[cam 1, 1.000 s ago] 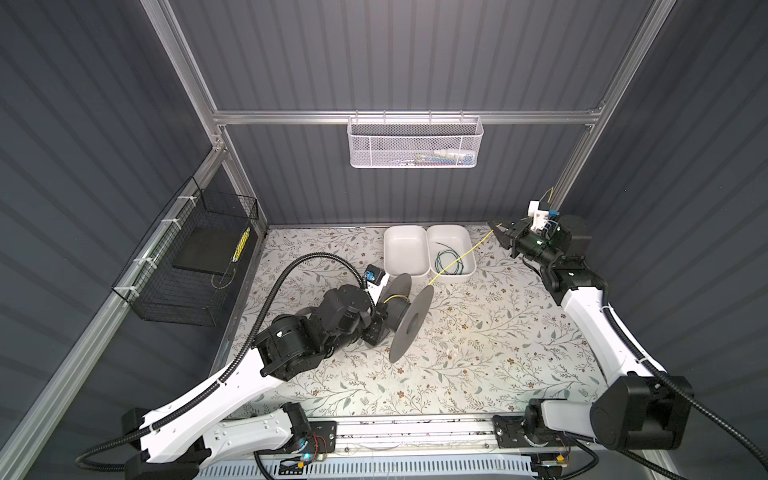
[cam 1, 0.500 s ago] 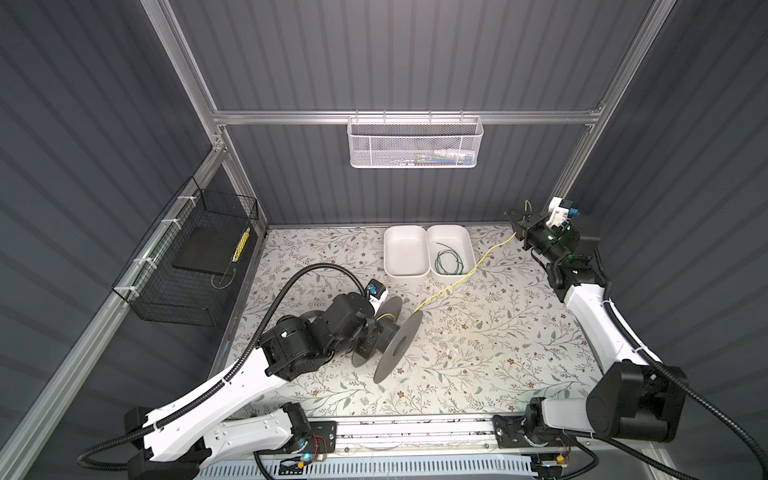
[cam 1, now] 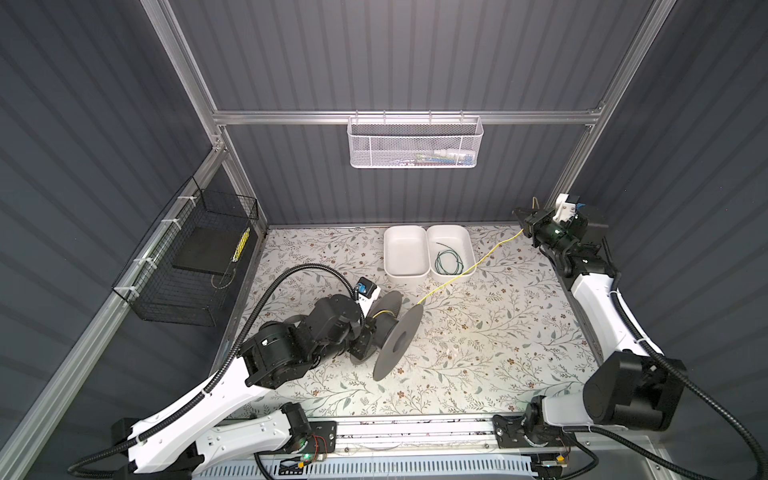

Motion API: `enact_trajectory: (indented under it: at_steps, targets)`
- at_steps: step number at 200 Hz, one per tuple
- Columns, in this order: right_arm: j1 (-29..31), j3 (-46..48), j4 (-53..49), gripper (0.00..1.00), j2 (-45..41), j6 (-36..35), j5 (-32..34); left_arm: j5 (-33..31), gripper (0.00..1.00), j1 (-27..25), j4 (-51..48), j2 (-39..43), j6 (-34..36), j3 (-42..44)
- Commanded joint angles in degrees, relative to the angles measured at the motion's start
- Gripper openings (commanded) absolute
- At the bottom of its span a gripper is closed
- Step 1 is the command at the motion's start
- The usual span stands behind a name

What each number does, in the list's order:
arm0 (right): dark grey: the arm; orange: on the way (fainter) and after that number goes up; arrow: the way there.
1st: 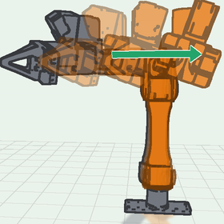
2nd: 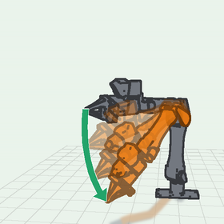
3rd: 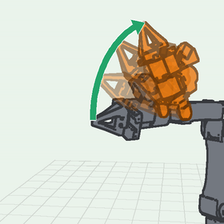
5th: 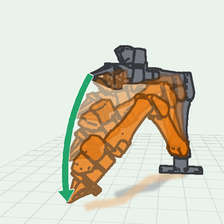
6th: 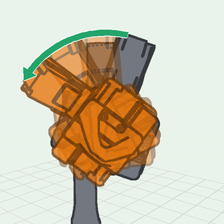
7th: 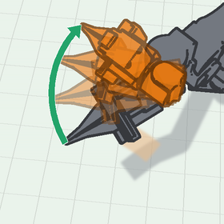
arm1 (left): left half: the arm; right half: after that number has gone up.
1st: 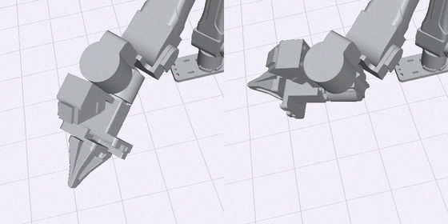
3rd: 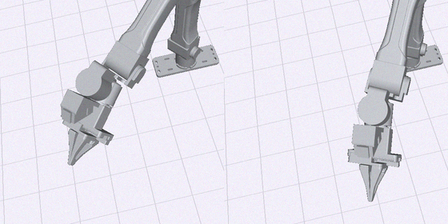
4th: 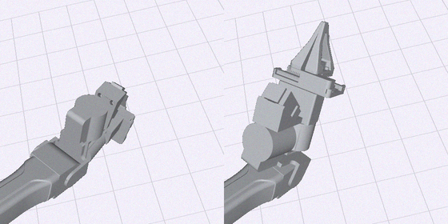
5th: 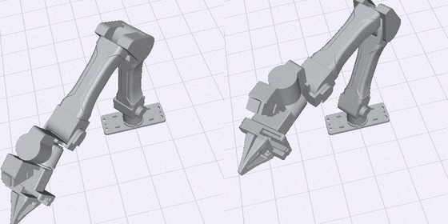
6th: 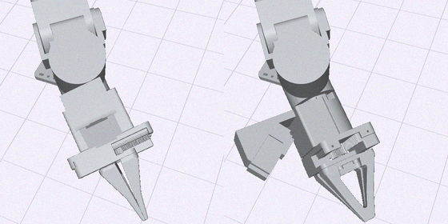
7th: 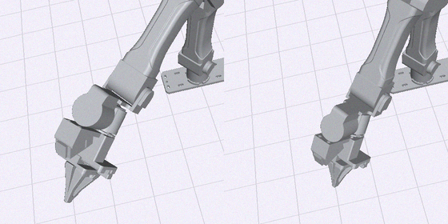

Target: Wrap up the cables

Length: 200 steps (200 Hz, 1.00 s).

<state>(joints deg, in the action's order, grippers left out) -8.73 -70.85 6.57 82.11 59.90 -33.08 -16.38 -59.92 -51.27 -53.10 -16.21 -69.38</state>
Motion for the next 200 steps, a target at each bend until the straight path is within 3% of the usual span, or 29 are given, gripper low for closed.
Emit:
enact_trajectory:
  at_steps: [1, 47, 113, 152, 200]
  targets:
    - [-1.91, -1.17, -1.25, 0.00, 2.25, -4.33, 5.37, 0.74, 0.00, -0.06, -6.47, 2.50, -0.51, -3.03]
    - [-1.16, 6.24, -1.35, 0.00, 0.86, -8.41, 8.16, 0.03, 0.00, -0.02, -4.58, 2.44, -3.44, -8.57]
    - [5.36, 18.08, -0.75, 0.00, -5.90, -12.59, 16.63, 1.91, 0.00, -0.03, 1.12, -9.87, -2.27, -27.96]
    - [12.37, 24.07, -0.44, 0.00, -10.45, -13.53, 22.23, -2.25, 0.00, 0.07, 6.94, -14.03, -1.46, -34.04]
    - [22.95, 32.81, 1.75, 0.00, -17.07, -9.23, 29.00, -14.83, 0.00, 0.07, 17.02, -16.57, -3.24, -35.24]
